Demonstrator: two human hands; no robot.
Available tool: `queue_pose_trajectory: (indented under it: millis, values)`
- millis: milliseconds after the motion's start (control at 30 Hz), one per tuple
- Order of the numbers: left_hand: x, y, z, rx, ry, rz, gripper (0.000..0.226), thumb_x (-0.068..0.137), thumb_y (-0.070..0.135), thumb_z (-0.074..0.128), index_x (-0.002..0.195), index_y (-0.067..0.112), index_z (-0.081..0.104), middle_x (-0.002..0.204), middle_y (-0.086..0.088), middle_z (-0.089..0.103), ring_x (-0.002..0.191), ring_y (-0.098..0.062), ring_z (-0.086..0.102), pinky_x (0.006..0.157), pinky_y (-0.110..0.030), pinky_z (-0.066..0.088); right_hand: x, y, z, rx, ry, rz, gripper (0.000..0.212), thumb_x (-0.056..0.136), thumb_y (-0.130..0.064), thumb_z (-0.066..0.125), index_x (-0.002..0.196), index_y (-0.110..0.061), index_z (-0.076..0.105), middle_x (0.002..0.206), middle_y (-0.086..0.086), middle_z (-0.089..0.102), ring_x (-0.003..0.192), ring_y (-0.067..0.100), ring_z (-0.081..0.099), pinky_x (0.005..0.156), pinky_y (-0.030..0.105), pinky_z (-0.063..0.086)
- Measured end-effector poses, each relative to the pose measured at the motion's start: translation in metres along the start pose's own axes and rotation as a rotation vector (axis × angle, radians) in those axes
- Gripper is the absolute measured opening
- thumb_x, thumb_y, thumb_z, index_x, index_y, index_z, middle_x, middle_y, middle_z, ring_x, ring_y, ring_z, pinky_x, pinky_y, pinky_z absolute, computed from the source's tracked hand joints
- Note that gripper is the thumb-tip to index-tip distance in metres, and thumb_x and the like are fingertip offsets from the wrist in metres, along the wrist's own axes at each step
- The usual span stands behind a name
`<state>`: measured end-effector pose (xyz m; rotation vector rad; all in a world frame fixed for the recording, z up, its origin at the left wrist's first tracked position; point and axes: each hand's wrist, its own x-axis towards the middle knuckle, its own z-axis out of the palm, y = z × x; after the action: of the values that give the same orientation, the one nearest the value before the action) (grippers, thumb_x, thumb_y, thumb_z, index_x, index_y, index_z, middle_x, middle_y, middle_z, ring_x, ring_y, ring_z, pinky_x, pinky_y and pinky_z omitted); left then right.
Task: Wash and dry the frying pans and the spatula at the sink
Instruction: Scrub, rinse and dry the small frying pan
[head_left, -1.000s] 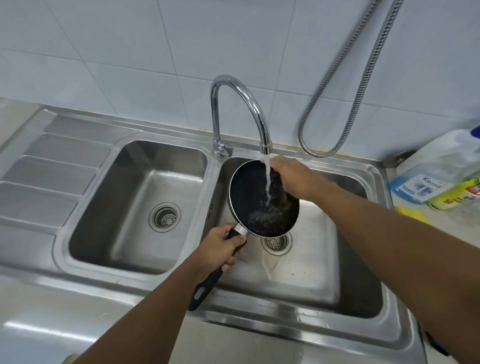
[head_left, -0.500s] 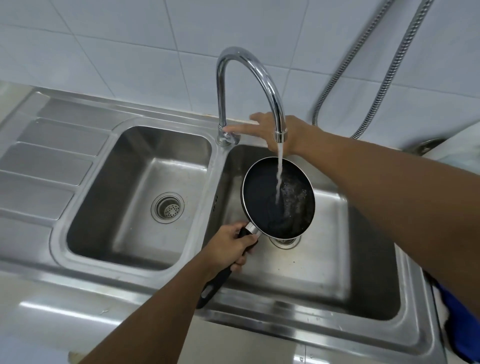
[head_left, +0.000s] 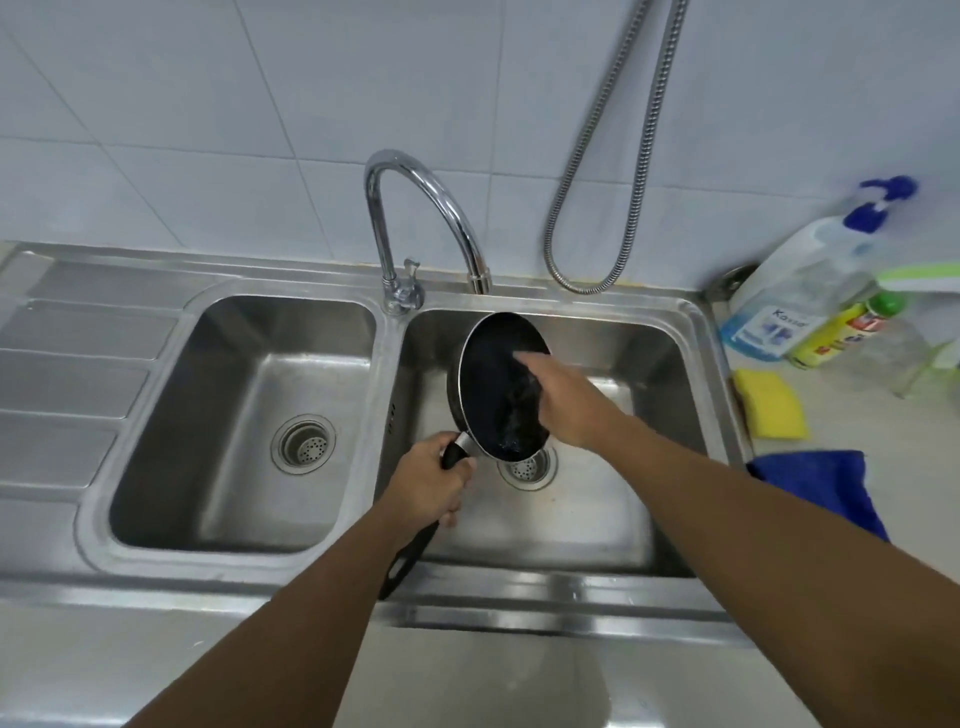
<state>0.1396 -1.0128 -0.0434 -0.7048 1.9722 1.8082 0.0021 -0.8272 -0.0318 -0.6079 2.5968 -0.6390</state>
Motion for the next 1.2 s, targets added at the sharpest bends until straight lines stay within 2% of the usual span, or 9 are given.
queue_pose_trajectory:
  millis: [133,367,567,700,833,933,1000,1100,1200]
  values:
    - [-0.004,0.008,0.009,0.151,0.079,0.046,0.030,0.099,0.012,0.061,0.126,0.024,0.062,0.094,-0.013,0.065,0.048,-0.014,0.051,0.043,-0.024,0.045,-0.059,0.028,0.014,-0.032,-0.279,0.078,0.069,0.091,0.005,0.051,0.154,-0.018,0.037,0.151,0.013,0.049,0.131,0.035,0.053,0.108,0.040,0.044]
    - [-0.023,0.037,0.037,0.244,0.183,0.143,0.022,0.100,0.012,0.059,0.118,0.023,0.055,0.089,-0.009,0.059,0.063,-0.020,0.052,0.043,-0.025,0.044,-0.112,0.080,-0.001,-0.082,-0.184,0.194,0.072,0.091,0.010,0.046,0.154,-0.025,0.040,0.161,0.001,0.037,0.145,0.020,0.038,0.118,0.031,0.035]
    - [-0.036,0.052,0.067,0.396,0.235,0.275,0.033,0.100,0.001,0.053,0.121,0.020,0.038,0.112,-0.014,0.057,0.093,-0.028,0.061,0.075,-0.041,0.050,-0.131,0.096,-0.005,0.071,-0.350,0.161,0.078,0.089,0.013,0.043,0.143,-0.042,0.049,0.163,-0.001,0.030,0.148,0.019,0.032,0.116,0.027,0.035]
    - [-0.041,0.063,0.084,0.337,0.195,0.277,0.026,0.104,0.008,0.051,0.120,0.019,0.035,0.099,-0.006,0.054,0.077,-0.016,0.054,0.062,-0.032,0.046,-0.149,0.112,-0.012,0.137,-0.165,0.156,0.066,0.087,0.006,0.057,0.142,-0.030,0.054,0.160,-0.003,0.033,0.148,0.018,0.031,0.113,0.022,0.031]
    - [-0.044,0.061,0.103,0.082,0.097,0.122,0.020,0.107,0.025,0.050,0.124,0.021,0.041,0.089,-0.006,0.053,0.056,-0.011,0.043,0.042,-0.025,0.037,-0.175,0.143,-0.019,-0.281,0.352,0.413,0.062,0.088,-0.015,0.065,0.146,-0.019,0.043,0.159,0.014,0.028,0.142,0.037,0.033,0.116,0.047,0.032]
    - [-0.046,0.057,0.117,-0.097,0.064,0.065,0.018,0.108,0.031,0.050,0.109,0.013,0.049,0.083,-0.007,0.051,0.043,-0.006,0.036,0.039,-0.022,0.030,-0.202,0.169,-0.010,-0.360,0.261,0.823,0.073,0.101,-0.044,0.043,0.160,-0.018,0.008,0.167,0.021,0.007,0.150,0.049,0.009,0.118,0.065,0.009]
    - [-0.046,0.054,0.121,-0.142,0.044,0.045,0.024,0.108,0.034,0.050,0.103,0.011,0.047,0.077,-0.005,0.049,0.040,-0.006,0.034,0.038,-0.022,0.029,-0.213,0.181,0.003,-0.371,0.173,0.864,0.073,0.104,-0.054,0.029,0.161,-0.021,-0.002,0.167,0.019,0.009,0.150,0.047,0.016,0.116,0.064,0.021]
    - [-0.047,0.051,0.119,-0.140,-0.001,0.022,0.025,0.108,0.036,0.050,0.103,0.011,0.048,0.076,-0.004,0.050,0.043,-0.007,0.031,0.038,-0.022,0.029,-0.211,0.178,0.003,-0.318,0.360,0.736,0.062,0.100,-0.032,0.055,0.152,-0.017,0.026,0.141,0.022,0.041,0.122,0.042,0.048,0.097,0.049,0.046]
    - [-0.052,0.050,0.120,-0.115,-0.036,0.018,0.026,0.107,0.039,0.050,0.104,0.013,0.048,0.075,-0.003,0.050,0.044,-0.008,0.030,0.039,-0.022,0.028,-0.192,0.158,-0.008,0.077,0.610,0.541,0.046,0.099,-0.010,0.052,0.144,-0.011,0.041,0.124,0.023,0.050,0.101,0.041,0.054,0.083,0.048,0.047]
